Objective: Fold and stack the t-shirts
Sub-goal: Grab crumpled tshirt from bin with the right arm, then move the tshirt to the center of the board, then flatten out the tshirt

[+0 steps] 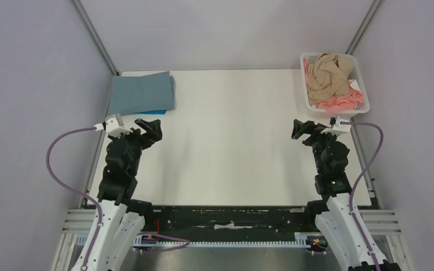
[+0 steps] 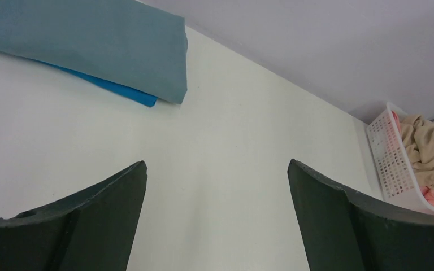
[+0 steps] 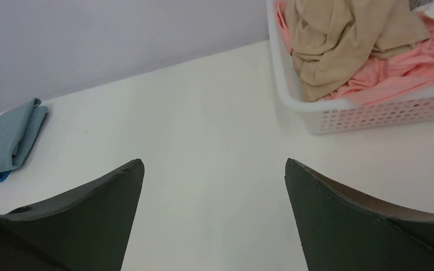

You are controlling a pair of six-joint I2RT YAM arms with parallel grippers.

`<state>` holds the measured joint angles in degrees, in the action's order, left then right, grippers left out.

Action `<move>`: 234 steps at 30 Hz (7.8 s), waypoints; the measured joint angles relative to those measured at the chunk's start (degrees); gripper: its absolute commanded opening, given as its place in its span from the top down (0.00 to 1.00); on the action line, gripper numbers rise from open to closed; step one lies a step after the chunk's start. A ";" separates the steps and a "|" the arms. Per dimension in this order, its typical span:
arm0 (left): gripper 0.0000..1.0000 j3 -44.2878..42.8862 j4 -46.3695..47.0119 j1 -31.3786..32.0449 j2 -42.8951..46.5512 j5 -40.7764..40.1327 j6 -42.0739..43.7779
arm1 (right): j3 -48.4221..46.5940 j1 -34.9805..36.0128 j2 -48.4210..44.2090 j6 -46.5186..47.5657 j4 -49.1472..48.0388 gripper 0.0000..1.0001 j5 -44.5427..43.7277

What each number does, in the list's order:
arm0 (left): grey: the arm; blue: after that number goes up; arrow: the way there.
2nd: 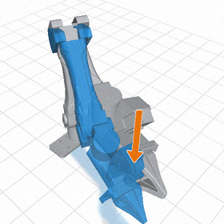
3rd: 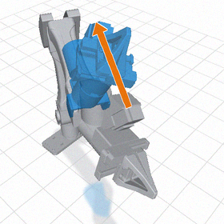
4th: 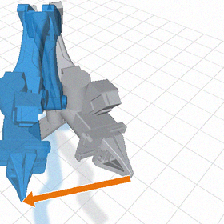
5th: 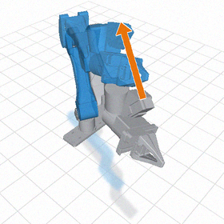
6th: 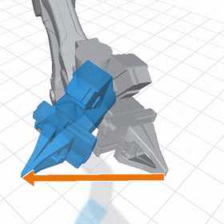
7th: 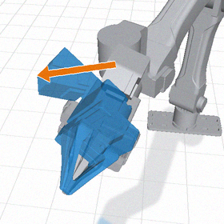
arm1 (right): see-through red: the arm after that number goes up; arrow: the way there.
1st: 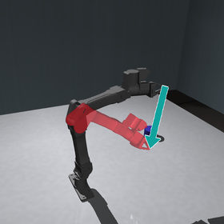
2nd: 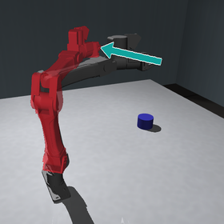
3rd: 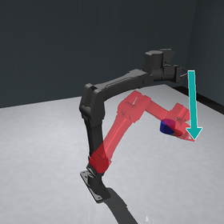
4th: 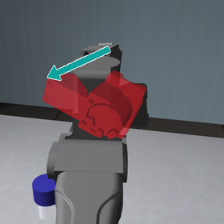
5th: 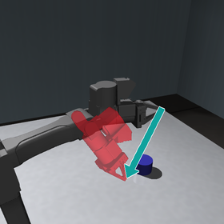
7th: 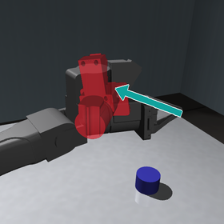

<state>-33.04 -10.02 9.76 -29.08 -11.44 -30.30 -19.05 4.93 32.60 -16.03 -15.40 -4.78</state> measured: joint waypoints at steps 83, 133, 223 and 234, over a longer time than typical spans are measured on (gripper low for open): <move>0.02 1.66 -12.96 0.02 7.69 -8.13 -16.92 | -30.27 17.79 31.52 11.45 11.47 0.02 4.87; 0.98 -28.48 -13.64 0.31 -72.87 1.99 -12.28 | -9.18 24.52 21.59 6.49 18.25 0.02 -4.72; 0.98 -86.77 -18.80 8.68 -58.62 -16.46 7.93 | -84.35 21.64 48.83 19.32 34.51 1.00 -19.43; 0.93 -37.05 -18.62 8.52 -18.25 -16.81 1.90 | -62.99 15.50 35.82 18.86 40.26 0.93 -15.45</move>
<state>-70.08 -28.64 18.28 -47.33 -28.25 -28.40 -82.04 20.43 68.42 2.83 24.86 -20.23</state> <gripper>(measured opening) 0.042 0.007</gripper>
